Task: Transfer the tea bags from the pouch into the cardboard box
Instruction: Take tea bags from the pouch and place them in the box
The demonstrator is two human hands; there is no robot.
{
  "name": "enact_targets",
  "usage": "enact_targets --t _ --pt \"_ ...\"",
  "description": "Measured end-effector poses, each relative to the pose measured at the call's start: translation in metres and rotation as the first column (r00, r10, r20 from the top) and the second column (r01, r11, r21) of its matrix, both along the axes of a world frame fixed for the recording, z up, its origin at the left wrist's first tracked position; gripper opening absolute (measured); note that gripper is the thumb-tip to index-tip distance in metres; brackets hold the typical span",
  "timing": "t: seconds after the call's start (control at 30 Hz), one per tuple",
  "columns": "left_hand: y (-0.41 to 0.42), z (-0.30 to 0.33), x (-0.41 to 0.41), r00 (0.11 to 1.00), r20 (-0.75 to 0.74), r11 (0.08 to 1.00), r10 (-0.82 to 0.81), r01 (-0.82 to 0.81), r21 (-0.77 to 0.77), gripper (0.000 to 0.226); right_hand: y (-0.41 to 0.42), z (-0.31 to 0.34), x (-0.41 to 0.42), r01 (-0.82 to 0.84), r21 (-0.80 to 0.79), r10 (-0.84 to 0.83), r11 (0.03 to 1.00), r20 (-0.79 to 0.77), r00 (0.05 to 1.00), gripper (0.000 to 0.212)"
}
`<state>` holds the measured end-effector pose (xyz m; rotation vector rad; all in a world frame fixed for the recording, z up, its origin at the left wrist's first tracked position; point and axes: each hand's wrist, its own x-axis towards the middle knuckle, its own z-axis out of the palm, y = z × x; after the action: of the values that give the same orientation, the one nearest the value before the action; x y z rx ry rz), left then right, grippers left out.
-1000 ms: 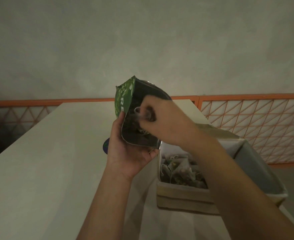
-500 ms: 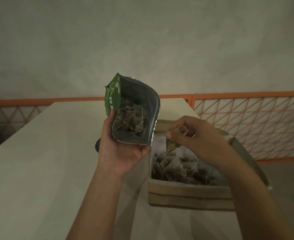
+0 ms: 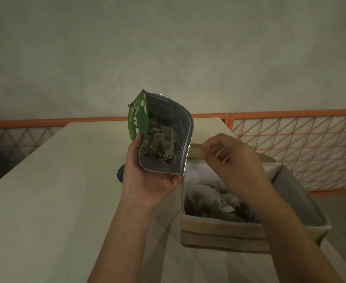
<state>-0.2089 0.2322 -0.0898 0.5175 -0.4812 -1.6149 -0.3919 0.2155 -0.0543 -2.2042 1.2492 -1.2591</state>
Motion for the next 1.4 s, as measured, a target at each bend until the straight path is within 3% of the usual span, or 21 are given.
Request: enact_targets --t 0.1,0.23,0.37,0.47,0.57,0.67,0.73,0.83,0.9,1.03,1.1,1.17,1.4 --pt "0.001 0.003 -0.001 1.0 0.008 1.0 0.002 -0.002 0.006 0.069 0.006 0.012 0.016 0.01 -0.299 -0.001 0.954 0.028 1.0 0.011" --pt "0.001 0.004 -0.001 0.999 0.001 0.999 0.034 -0.034 0.024 0.065 -0.002 0.023 0.052 -0.094 -0.506 -0.087 0.857 -0.323 0.942 0.011" --pt "0.003 0.006 -0.004 0.999 -0.022 0.999 0.035 -0.035 0.013 0.061 -0.007 0.031 0.077 -0.129 -0.447 -0.269 0.885 -0.719 0.64 0.022" --pt "0.006 0.009 -0.005 0.999 -0.014 0.999 0.037 -0.037 -0.006 0.058 -0.008 0.035 0.089 -0.033 -0.434 -0.363 0.9 -0.79 0.495 0.024" --pt "0.008 0.01 -0.004 0.999 -0.009 0.999 0.036 -0.036 -0.01 0.058 -0.009 0.03 0.098 -0.003 -0.426 -0.381 0.905 -0.812 0.442 0.015" --pt "0.007 0.01 -0.003 1.0 -0.009 1.0 0.025 -0.025 -0.006 0.058 -0.013 0.026 0.095 -0.028 -0.45 -0.377 0.892 -0.779 0.501 0.012" --pt "0.005 0.009 -0.002 0.999 -0.013 0.999 0.036 -0.036 0.006 0.058 -0.015 0.027 0.088 -0.069 -0.467 -0.333 0.882 -0.72 0.609 0.015" --pt "0.003 0.008 -0.002 0.999 -0.011 0.998 0.052 -0.052 0.025 0.059 -0.008 0.034 0.068 -0.086 -0.399 -0.116 0.913 -0.456 0.882 0.012" --pt "0.003 0.008 -0.003 0.999 -0.004 0.998 0.05 -0.05 0.025 0.059 -0.002 0.039 0.055 -0.087 -0.286 0.013 0.954 -0.252 0.968 0.009" --pt "0.004 0.007 -0.004 1.0 0.008 0.999 0.031 -0.031 0.028 0.063 0.01 0.044 0.026 -0.068 -0.162 0.103 0.984 0.22 0.97 0.011" --pt "0.004 0.006 -0.004 1.0 0.013 1.0 0.018 -0.019 0.025 0.065 0.013 0.041 0.01 -0.031 -0.113 0.069 0.993 0.351 0.934 0.009" --pt "0.003 0.004 -0.003 1.0 0.001 1.0 0.015 -0.015 0.014 0.064 0.012 0.032 -0.005 0.005 -0.059 0.017 0.998 0.362 0.932 0.01" --pt "0.001 0.002 -0.004 1.0 -0.01 1.0 0.003 -0.003 -0.005 0.063 0.003 -0.003 -0.031 0.039 0.198 -0.054 0.979 0.067 0.996 0.011"
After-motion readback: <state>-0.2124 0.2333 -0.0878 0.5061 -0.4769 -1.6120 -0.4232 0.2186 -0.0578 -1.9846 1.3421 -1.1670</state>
